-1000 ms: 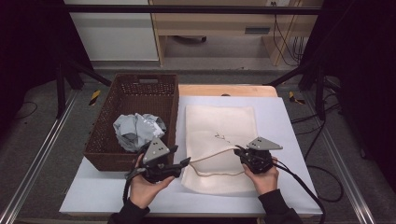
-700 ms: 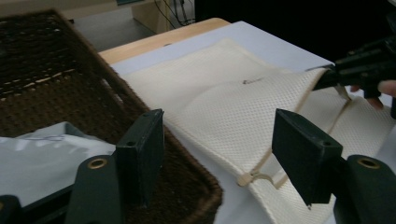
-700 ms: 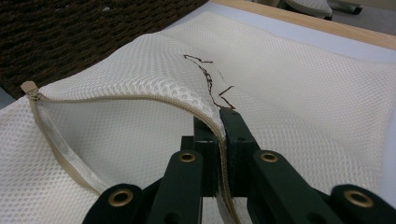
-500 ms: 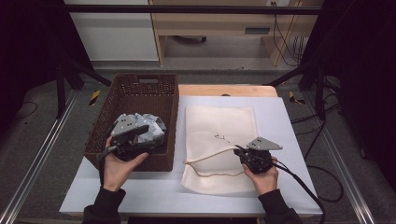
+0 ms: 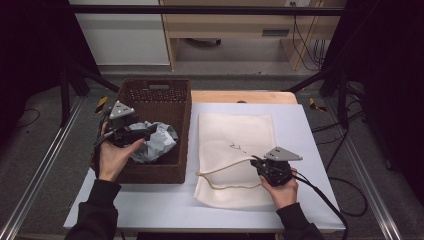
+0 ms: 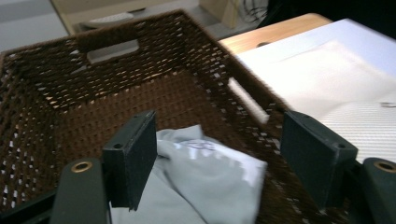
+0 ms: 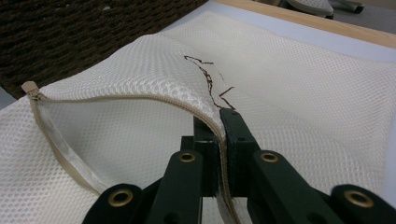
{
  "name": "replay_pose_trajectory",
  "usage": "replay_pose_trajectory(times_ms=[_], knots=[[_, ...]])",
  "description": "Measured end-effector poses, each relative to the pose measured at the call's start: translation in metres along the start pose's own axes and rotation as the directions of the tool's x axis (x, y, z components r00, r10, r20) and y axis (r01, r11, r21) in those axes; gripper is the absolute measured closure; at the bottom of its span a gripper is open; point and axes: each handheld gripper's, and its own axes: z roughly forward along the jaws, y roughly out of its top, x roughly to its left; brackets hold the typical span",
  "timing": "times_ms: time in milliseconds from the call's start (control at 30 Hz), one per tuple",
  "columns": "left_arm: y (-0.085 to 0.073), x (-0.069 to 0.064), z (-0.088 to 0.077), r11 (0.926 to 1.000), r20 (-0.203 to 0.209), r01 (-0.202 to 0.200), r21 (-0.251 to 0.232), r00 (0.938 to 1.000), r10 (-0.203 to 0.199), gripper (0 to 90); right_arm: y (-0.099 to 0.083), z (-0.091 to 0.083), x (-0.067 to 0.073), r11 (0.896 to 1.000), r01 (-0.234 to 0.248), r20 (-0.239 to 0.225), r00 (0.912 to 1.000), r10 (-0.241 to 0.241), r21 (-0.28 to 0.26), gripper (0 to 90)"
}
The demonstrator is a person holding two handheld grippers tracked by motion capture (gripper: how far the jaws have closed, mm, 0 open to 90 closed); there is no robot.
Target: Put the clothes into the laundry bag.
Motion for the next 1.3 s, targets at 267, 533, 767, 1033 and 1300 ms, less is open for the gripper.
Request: replay_pose_trajectory(times_ms=[267, 533, 767, 1033, 1300], knots=[[-0.012, 0.013, 0.033, 0.9962, -0.053, -0.01, 0.086, 0.9985, 0.015, 26.3, 0.0, 0.0, 0.0, 1.0, -0.001, -0.001, 1.0, 0.001, 0.008, 85.6], [-0.03, 0.019, 0.053, 0.987, -0.058, -0.038, 0.156, 0.9972, 0.047, 15.9, -0.001, 0.001, 0.0, 1.0, 0.001, -0.002, 1.0, -0.001, 0.012, 85.7], [-0.037, 0.018, 0.062, 0.9728, -0.039, -0.05, 0.226, 0.9975, 0.06, 11.6, -0.001, 0.001, 0.0, 1.0, 0.001, -0.003, 1.0, -0.001, 0.011, 85.7], [-0.04, 0.015, 0.071, 0.9563, -0.055, -0.076, 0.283, 0.994, 0.095, 8.2, -0.001, 0.002, 0.001, 1.0, -0.004, -0.008, 1.0, 0.004, 0.018, 85.5], [-0.043, 0.016, 0.079, 0.9416, -0.048, -0.038, 0.335, 0.9972, 0.058, 7.4, -0.001, 0.002, 0.0, 1.0, -0.002, -0.01, 0.9999, 0.002, 0.023, 85.3]])
